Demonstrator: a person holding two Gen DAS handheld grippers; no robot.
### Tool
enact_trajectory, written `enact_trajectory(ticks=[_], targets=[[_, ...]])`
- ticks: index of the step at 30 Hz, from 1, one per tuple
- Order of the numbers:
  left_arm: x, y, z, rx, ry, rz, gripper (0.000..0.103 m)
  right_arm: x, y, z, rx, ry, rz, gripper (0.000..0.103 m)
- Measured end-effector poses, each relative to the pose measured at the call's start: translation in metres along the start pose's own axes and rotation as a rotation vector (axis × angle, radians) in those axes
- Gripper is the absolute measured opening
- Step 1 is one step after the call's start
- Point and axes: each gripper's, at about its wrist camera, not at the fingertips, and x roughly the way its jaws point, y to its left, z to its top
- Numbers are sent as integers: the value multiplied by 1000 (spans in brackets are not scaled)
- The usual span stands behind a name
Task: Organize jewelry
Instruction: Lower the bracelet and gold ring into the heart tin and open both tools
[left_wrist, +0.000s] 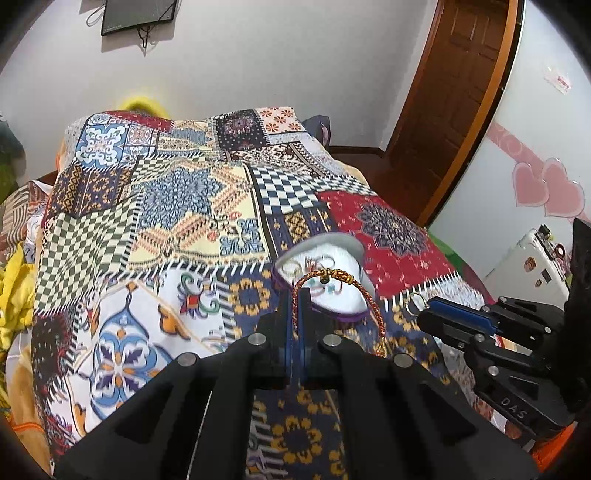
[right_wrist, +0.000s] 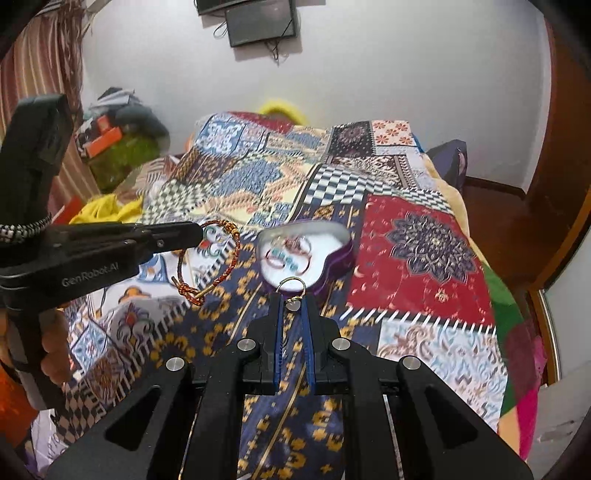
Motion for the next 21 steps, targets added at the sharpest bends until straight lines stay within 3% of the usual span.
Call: enact_trajectory(ticks=[9,21], targets=[[25,3,20,-9,3,6,1,14,-7,17,16,-23,7,9],[63,10,34,-6,41,25,1,46,-13,26,3,23,12,9]])
